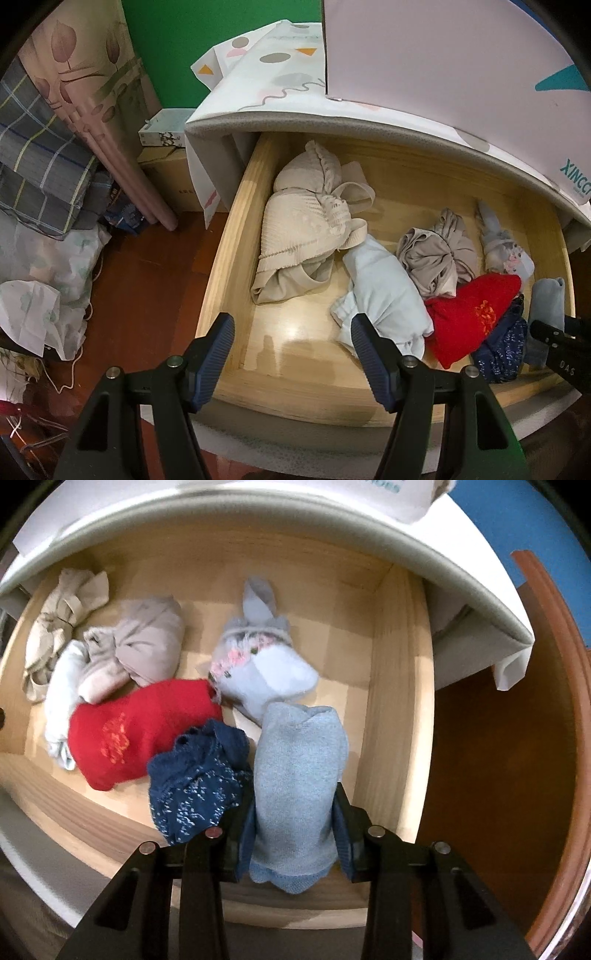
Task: Take underwear out of drawer
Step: 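Lift the light blue bundle with the right gripper and carry it over the white box, then lower the light blue bundle into the white box and open the right gripper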
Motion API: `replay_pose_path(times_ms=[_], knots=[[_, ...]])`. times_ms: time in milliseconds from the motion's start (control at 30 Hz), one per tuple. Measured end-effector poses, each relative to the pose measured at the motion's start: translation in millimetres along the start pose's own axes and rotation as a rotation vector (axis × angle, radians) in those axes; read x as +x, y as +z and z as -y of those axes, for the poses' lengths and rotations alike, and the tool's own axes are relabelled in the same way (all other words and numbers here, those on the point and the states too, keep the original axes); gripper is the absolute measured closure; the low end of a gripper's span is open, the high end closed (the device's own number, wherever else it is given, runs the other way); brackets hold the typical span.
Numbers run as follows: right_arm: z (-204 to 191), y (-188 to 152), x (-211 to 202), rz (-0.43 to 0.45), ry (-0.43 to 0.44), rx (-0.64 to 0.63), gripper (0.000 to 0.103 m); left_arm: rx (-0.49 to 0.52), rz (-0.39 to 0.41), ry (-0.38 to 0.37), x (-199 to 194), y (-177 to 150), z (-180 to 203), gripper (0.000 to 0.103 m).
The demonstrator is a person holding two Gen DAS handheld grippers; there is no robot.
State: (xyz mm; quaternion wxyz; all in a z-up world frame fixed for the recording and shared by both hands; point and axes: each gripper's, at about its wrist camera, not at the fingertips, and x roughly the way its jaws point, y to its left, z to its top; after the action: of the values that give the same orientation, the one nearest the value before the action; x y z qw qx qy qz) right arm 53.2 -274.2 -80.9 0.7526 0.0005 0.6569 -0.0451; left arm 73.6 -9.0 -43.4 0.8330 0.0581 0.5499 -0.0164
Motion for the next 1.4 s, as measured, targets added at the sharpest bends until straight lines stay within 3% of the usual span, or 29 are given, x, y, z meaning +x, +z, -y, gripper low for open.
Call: replay_pose_path(times_ms=[300,533,900,1167,1400], knots=[[12,-2,-34,0.072,0.11,0.044,0.069,-0.062,-0.004,-0.036,2,0,-11,0.036],[22,8,-74,0.121,0.142,0.028,0.069,-0.084,-0.013,-0.057,4,0,-17,0.036],[28,16,-164,0.223,0.192,-0.031,0.069,-0.101,-0.015,-0.075,5,0,-19,0.036],[26,65,-233,0.364,0.198,-0.031,0.069,-0.101,-0.011,-0.072,5,0,-18,0.036],[24,128,-233,0.396,0.129,-0.001,0.069,-0.091,-0.007,-0.06,3,0,-16,0.036]])
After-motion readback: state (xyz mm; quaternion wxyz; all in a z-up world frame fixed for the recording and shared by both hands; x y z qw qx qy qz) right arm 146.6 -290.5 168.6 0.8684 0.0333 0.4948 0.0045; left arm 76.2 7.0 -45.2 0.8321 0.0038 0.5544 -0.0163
